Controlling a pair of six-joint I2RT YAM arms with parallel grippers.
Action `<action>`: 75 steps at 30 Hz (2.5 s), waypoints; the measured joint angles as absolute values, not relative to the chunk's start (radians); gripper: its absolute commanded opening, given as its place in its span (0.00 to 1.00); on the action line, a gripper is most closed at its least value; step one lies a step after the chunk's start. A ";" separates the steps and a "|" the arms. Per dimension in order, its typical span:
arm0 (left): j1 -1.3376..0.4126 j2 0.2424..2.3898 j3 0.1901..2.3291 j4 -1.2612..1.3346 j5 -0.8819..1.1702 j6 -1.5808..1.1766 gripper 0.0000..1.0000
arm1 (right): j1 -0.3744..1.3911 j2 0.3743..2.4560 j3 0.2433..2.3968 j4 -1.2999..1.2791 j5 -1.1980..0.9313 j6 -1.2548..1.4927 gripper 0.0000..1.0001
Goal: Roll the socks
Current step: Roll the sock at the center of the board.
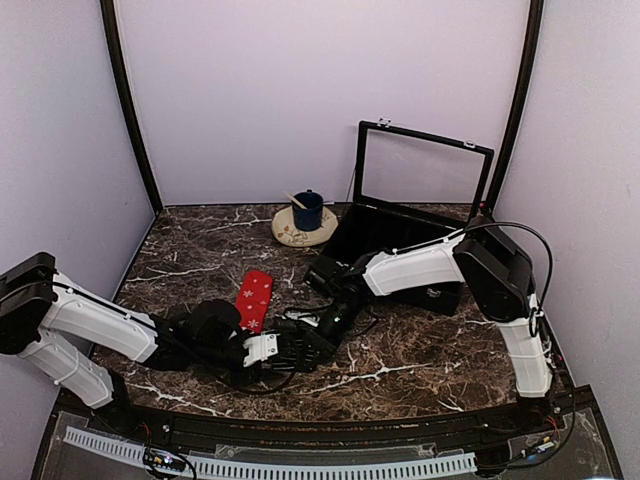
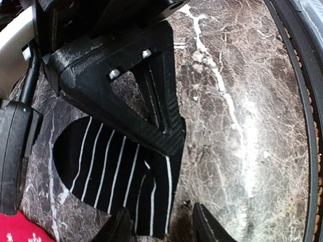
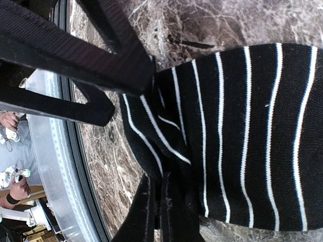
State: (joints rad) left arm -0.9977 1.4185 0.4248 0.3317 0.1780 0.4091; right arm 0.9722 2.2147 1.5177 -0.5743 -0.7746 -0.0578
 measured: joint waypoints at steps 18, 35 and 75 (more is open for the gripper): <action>-1.011 1.509 0.479 0.350 0.182 0.496 0.25 | 0.963 2.228 1.532 -0.618 -0.807 -0.070 0.00; -1.015 1.568 0.549 0.283 0.181 0.509 0.00 | 0.953 2.241 1.549 -0.659 -0.825 -0.078 0.13; -0.846 1.674 0.736 0.051 0.513 0.080 0.00 | 0.812 2.014 1.213 -0.320 -0.687 -0.012 0.33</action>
